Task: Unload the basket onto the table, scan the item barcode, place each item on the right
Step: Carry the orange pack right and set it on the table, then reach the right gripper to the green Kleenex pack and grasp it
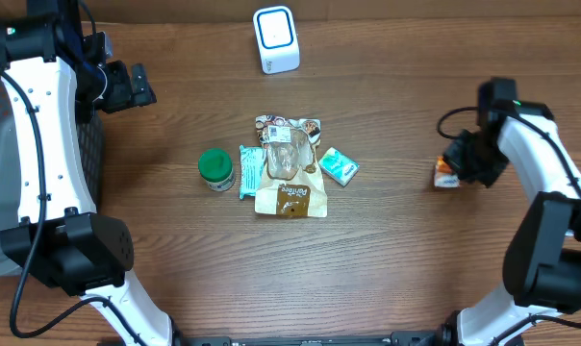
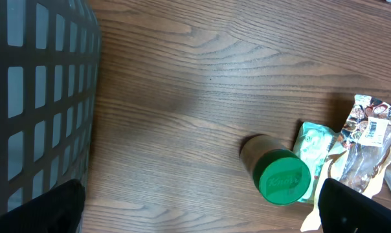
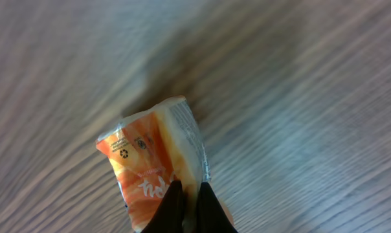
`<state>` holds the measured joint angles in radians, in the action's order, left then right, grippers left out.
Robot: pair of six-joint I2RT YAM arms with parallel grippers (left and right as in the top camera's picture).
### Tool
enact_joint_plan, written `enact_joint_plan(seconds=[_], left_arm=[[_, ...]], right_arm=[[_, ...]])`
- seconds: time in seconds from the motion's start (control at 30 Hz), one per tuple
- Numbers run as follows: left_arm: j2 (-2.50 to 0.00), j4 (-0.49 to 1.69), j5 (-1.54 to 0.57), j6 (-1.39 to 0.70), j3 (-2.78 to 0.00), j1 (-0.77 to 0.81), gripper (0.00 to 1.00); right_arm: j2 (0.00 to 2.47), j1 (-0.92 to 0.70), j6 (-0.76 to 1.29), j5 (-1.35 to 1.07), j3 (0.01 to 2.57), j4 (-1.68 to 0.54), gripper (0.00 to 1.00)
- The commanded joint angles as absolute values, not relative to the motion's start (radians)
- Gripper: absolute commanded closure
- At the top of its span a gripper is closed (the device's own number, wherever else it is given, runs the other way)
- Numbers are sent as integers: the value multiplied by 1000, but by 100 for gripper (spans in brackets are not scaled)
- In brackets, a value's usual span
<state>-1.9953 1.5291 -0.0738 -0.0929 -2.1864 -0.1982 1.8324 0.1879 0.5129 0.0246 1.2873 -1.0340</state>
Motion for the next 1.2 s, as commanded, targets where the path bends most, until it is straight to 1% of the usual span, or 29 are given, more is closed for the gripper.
enact_joint_plan(seconds=[0.0,0.03,0.07,0.1,0.13,0.2,0.3,0.4,0.5,0.57,0.67,0.8,0.93,1.1,1.17], left_arm=[[-1969,1528,-70,-67,-2189,-202,1],[-1969,1528,-70,-67,-2189,-202,0],[-1969,1528,-70,-67,-2189,-202,0],[-1969,1528,-70,-67,-2189,-202,0],[-1969,1528,-70,-67,-2189,-202,0],[-1969,1528,-70,-67,-2189,-202,1],[-1969,1528,-70,-67,-2189,-202,0],[-1969,1528,-70,-67,-2189,-202,1],[-1969,1528,-70,-67,-2189,-202,0],[-1969,1528,-70,-67,-2189,-202,0],[-1969,1528,-70,-67,-2189,-202,0],[-1969,1528,-70,-67,-2189,-202,0],[-1969,1528,-70,-67,-2189,-202,0],[-1969,1528,-70,-67,-2189,-202,1],[-1969,1528,-70,-67,-2189,-202,0]], right_arm=[[1830,230,486,-25,1270,-1024,85],[1830,231,451,-27,1270,-1026,76],[1830,231,416,-31,1272,-1029,64],[1830,231,390,-40,1279,-1037,58],[1830,231,378,-48,1287,-1047,54],[1830,222,359,-55,1326,-1091,50],[1830,200,317,-86,1391,-1153,50],[1830,142,240,-202,1464,-1200,50],[1830,56,212,-316,1499,-1193,51],[1830,-21,223,-379,1499,-1144,54],[1838,-128,326,-358,1496,-1055,59],[1870,-296,549,-214,1493,-911,66],[1922,-410,688,-122,1493,-799,73],[1998,-481,764,-61,1493,-720,74],[2022,-489,764,-60,1493,-700,73]])
